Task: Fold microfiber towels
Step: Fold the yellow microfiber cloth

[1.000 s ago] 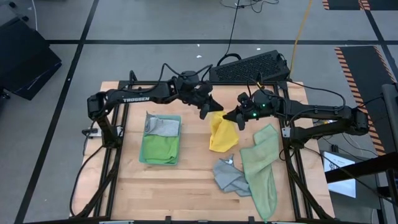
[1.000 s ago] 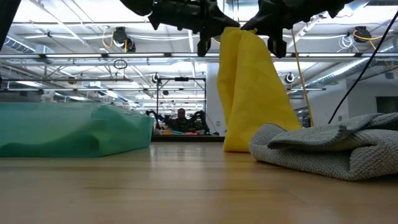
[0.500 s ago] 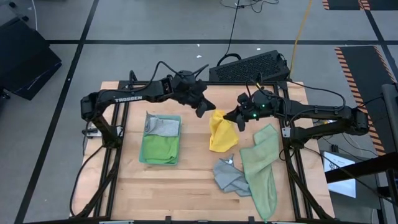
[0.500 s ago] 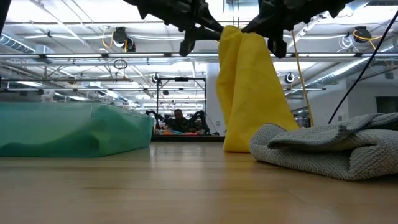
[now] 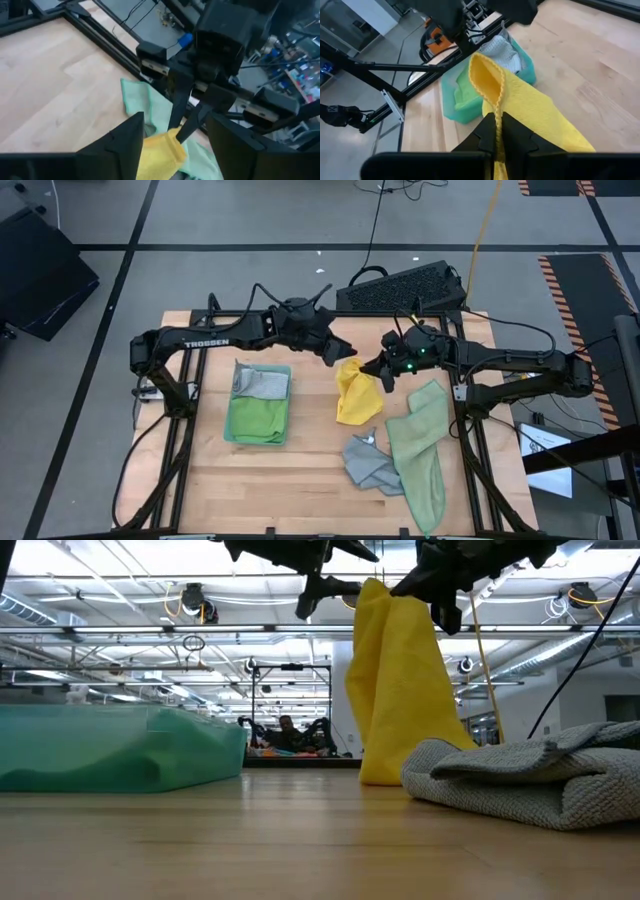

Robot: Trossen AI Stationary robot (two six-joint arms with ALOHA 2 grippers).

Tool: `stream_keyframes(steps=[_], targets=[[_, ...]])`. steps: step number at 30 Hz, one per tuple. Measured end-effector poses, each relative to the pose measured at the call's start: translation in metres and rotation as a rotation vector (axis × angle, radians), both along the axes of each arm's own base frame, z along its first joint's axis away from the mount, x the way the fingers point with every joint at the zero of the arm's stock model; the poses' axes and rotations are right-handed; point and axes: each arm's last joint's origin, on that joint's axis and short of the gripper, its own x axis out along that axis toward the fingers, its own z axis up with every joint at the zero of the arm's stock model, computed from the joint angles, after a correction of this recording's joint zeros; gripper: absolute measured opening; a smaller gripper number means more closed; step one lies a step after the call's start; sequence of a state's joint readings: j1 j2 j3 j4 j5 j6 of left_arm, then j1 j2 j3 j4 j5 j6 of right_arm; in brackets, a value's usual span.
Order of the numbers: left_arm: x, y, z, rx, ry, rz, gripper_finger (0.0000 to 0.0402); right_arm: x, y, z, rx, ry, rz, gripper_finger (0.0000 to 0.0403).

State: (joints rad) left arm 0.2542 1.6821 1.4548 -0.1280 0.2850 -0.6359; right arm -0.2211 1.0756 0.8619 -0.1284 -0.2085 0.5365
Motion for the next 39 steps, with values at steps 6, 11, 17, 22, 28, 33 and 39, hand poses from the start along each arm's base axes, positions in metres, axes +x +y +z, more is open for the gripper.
stream_keyframes(steps=[6,11,17,22,28,33,39], targets=[[0.009,-0.001,-0.015,0.027,0.041,-0.036,0.0229,0.000,0.000,-0.001,-0.020,0.009,0.008,0.0013],[0.014,0.000,-0.023,0.054,0.058,-0.053,0.0229,0.000,0.000,-0.001,-0.024,0.009,0.006,0.0013],[0.014,0.001,-0.028,0.102,0.078,-0.095,0.0150,0.000,0.000,-0.001,-0.028,0.010,0.003,0.0013],[0.012,0.000,-0.028,0.098,0.070,-0.180,0.0025,0.000,-0.001,-0.001,-0.044,0.013,-0.012,0.0013],[0.008,0.001,-0.025,0.106,0.085,-0.157,0.0006,0.000,-0.001,-0.002,-0.062,0.015,-0.015,0.0015],[-0.005,0.001,-0.006,0.156,0.077,-0.051,0.0004,0.000,-0.002,-0.002,-0.072,0.024,-0.034,0.0037],[-0.017,-0.002,0.012,0.198,0.053,0.038,0.0003,-0.001,-0.002,-0.004,-0.090,0.049,-0.045,0.0072]])
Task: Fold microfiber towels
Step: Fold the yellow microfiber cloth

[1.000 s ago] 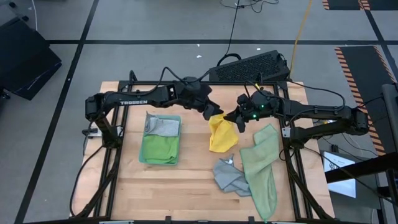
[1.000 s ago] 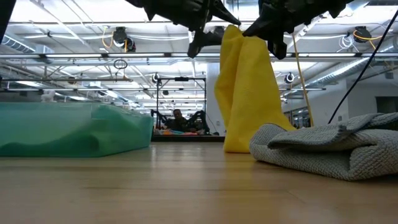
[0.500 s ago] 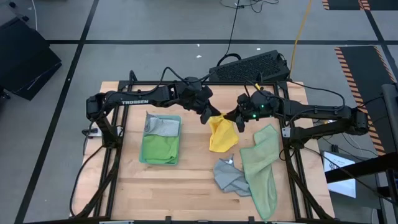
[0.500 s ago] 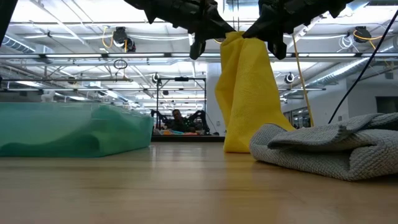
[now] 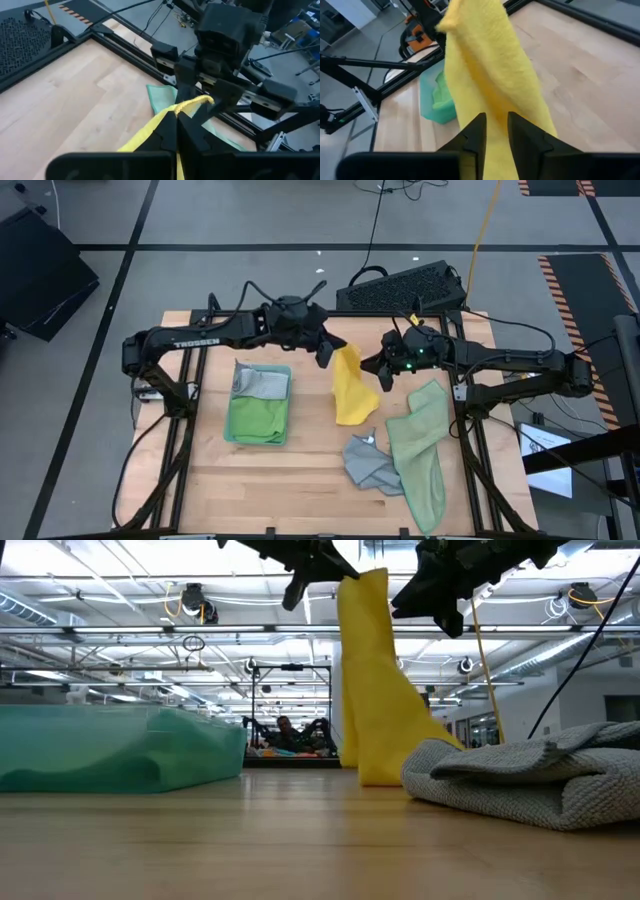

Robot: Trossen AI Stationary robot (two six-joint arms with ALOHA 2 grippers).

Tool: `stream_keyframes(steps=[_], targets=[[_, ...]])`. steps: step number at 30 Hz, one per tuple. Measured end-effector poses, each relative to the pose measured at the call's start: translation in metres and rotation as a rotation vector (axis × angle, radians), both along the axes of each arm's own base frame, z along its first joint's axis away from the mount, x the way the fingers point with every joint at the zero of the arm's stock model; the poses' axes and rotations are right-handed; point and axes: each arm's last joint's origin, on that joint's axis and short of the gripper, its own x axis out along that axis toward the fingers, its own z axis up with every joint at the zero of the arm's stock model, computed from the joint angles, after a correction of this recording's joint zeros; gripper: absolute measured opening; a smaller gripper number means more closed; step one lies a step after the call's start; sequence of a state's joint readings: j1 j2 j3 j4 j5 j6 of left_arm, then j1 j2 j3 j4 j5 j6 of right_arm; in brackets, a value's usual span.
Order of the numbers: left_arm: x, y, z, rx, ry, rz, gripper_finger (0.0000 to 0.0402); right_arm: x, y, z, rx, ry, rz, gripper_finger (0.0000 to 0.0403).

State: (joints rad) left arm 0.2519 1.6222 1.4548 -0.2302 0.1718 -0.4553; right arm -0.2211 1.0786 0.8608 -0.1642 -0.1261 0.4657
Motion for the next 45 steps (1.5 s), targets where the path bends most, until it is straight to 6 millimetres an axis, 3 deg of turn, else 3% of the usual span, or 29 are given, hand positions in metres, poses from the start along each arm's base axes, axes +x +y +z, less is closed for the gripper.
stream_keyframes(steps=[10,17,25,31,38,45], targets=[[0.001,-0.004,0.000,0.000,-0.002,-0.009,0.0002,0.000,-0.004,0.001,-0.085,-0.003,-0.027,0.0095],[0.001,-0.007,0.001,-0.004,-0.004,-0.022,0.0002,0.006,-0.003,0.017,-0.135,-0.176,-0.040,0.0140],[0.000,-0.001,0.001,-0.005,-0.003,0.017,0.0002,0.008,0.007,0.016,-0.188,-0.159,0.021,0.0185],[0.000,0.000,0.001,-0.009,-0.004,0.026,0.0002,0.008,0.007,0.018,-0.280,-0.153,-0.114,0.0183],[0.000,-0.001,0.001,-0.025,-0.006,0.030,0.0002,0.012,0.007,0.018,-0.387,-0.148,-0.075,0.0167],[0.000,-0.001,0.001,-0.033,-0.009,0.034,0.0003,0.029,0.004,0.013,-0.408,-0.197,-0.084,0.0149]])
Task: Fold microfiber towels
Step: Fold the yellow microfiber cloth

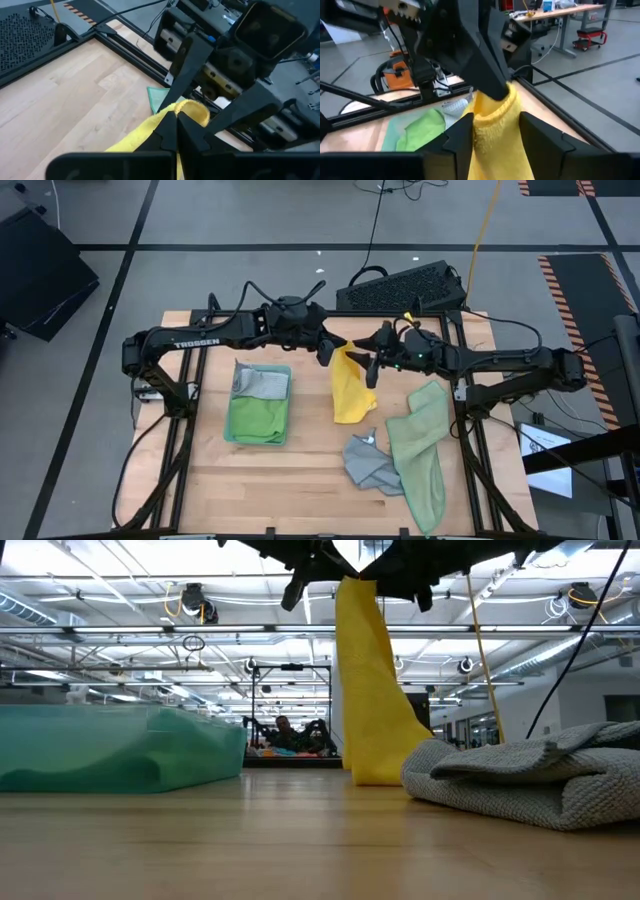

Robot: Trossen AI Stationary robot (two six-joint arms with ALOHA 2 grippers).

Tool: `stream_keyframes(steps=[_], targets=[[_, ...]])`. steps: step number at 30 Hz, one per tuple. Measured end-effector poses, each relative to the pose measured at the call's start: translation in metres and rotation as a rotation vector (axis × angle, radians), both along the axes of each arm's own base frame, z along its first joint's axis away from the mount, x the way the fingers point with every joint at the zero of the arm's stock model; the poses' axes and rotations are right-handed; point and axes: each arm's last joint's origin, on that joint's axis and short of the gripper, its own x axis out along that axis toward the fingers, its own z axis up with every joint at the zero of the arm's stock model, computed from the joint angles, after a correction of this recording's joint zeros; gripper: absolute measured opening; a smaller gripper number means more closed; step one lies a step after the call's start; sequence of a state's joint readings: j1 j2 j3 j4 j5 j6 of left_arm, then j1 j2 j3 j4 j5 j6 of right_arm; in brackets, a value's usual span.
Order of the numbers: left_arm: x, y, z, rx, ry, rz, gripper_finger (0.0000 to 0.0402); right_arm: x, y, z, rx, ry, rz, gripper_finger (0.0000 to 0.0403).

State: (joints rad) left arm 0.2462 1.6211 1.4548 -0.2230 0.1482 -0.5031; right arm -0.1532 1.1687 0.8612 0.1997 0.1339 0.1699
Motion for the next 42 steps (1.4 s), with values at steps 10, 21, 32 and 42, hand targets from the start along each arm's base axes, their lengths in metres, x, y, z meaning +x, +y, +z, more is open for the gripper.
stream_keyframes(steps=[10,21,32,42], targets=[[-0.001,0.001,-0.001,0.002,0.014,0.024,0.0002,0.002,0.000,-0.005,-0.013,0.037,0.001,0.0084],[-0.001,0.002,-0.002,-0.001,0.027,0.048,0.0002,-0.008,0.007,-0.003,-0.182,0.145,-0.117,0.0171],[-0.001,0.001,-0.003,-0.012,0.032,0.028,0.0002,-0.006,0.006,-0.002,-0.358,0.183,-0.113,0.0134],[-0.002,0.001,-0.003,-0.016,0.037,0.024,0.0003,-0.005,0.006,0.002,-0.286,0.114,-0.132,0.0047]])
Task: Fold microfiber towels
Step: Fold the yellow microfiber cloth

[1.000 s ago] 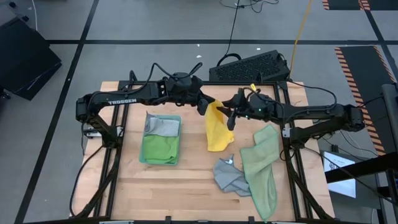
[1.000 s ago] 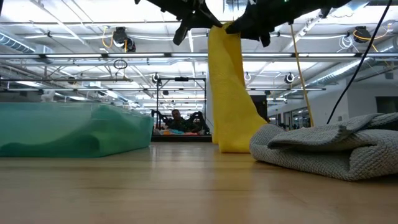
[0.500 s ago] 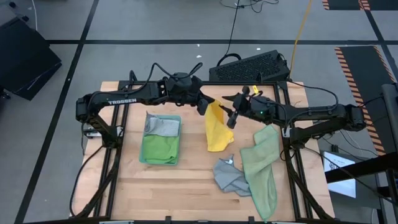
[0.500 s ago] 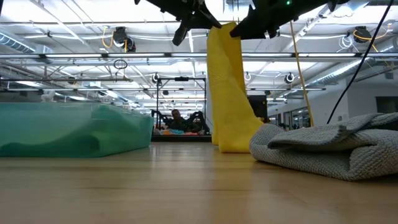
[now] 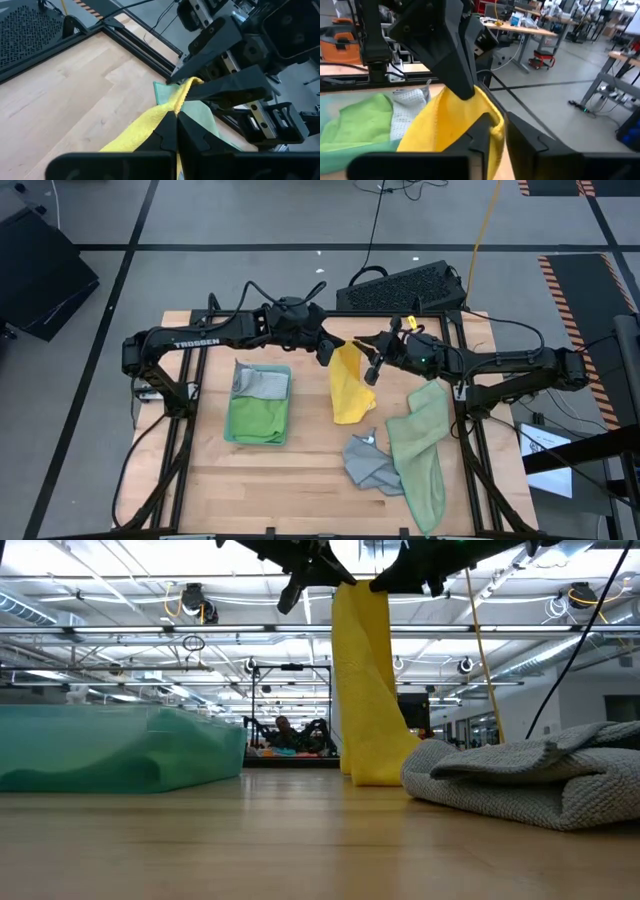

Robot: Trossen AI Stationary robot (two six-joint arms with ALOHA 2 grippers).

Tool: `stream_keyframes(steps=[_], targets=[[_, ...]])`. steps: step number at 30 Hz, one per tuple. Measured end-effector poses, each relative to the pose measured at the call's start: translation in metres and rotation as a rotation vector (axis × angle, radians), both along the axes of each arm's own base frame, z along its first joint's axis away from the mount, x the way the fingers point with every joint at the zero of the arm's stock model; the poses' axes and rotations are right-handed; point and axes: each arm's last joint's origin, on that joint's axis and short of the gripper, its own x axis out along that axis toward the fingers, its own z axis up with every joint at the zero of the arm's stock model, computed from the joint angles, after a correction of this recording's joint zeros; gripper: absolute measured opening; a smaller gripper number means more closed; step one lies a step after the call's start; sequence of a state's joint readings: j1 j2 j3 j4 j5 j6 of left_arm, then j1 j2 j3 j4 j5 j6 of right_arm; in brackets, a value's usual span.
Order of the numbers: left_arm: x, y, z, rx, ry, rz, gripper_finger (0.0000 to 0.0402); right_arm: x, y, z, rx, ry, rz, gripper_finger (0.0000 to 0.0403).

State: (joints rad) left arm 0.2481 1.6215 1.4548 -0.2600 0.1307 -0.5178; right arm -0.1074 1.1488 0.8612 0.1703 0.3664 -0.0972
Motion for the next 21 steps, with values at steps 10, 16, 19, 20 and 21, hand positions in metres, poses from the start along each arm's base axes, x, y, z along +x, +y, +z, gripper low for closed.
stream_keyframes(steps=[10,16,19,20,21], targets=[[-0.001,0.005,0.000,0.042,0.004,0.001,0.0021,-0.001,0.000,0.002,0.154,-0.058,-0.025,0.0002],[-0.005,0.004,0.005,0.179,0.012,-0.027,0.0091,-0.005,0.001,0.033,0.260,0.007,-0.037,0.0001],[-0.007,0.009,0.002,0.230,0.063,-0.010,0.0137,-0.011,0.002,0.048,0.320,0.091,-0.066,0.0001],[-0.009,0.011,-0.001,0.242,0.093,0.001,0.0150,-0.014,0.002,0.052,0.355,0.121,-0.078,0.0001],[-0.010,0.015,-0.003,0.250,0.120,0.017,0.0162,-0.017,0.002,0.055,0.404,0.155,-0.094,0.0001]])
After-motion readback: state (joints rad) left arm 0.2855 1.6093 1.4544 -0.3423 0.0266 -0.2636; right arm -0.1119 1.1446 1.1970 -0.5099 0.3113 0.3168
